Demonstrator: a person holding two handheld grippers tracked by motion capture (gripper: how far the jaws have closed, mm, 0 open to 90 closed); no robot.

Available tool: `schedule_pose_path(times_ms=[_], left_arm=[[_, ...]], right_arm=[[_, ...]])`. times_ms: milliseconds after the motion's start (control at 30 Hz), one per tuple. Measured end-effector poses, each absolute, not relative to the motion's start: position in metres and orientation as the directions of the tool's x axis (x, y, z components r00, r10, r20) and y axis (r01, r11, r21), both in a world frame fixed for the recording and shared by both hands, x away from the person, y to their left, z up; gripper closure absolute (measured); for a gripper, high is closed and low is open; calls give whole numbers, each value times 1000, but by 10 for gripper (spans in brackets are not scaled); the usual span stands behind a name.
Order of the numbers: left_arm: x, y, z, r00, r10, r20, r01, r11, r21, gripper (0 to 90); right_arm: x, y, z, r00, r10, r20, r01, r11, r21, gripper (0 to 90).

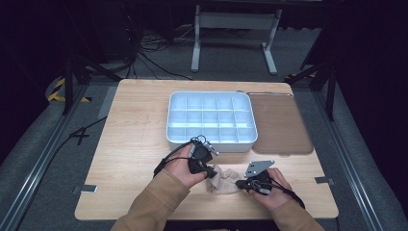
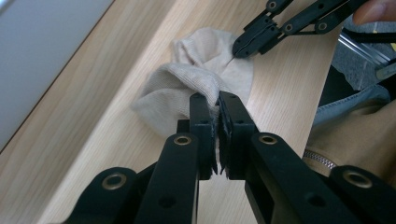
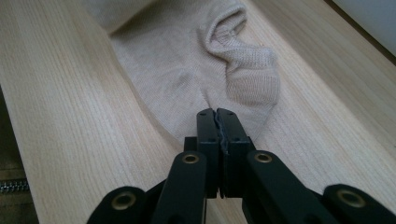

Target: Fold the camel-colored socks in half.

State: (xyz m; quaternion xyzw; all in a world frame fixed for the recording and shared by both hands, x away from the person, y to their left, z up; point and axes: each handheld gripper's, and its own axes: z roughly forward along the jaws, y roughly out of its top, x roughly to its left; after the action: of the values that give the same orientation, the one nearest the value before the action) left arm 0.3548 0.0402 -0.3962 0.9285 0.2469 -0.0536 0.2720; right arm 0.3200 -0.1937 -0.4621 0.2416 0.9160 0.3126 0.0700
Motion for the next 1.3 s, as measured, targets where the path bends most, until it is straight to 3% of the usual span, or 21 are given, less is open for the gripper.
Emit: schedule_pose_path(times_ms=[567,867,1067,1300], left_arm=[[360,6,-414,899,369,-237,438,-782,443,850],[361,1,-422,895,361,-263,444,-786,431,842],[357,7,-414,888,341,-308,458,-709,537,597],[355,33,-399,874,389,-293,486,-652,583,595]], right_arm=[[316,-197,-466,-869,495,16,389,662,641,891],[316,-202,-466,-857,512,60,420,627,656,822],[317,-209,-456,-841,536,79,442,593,673,787],[316,-214,-428,-829,555,72,428,546,720,810]])
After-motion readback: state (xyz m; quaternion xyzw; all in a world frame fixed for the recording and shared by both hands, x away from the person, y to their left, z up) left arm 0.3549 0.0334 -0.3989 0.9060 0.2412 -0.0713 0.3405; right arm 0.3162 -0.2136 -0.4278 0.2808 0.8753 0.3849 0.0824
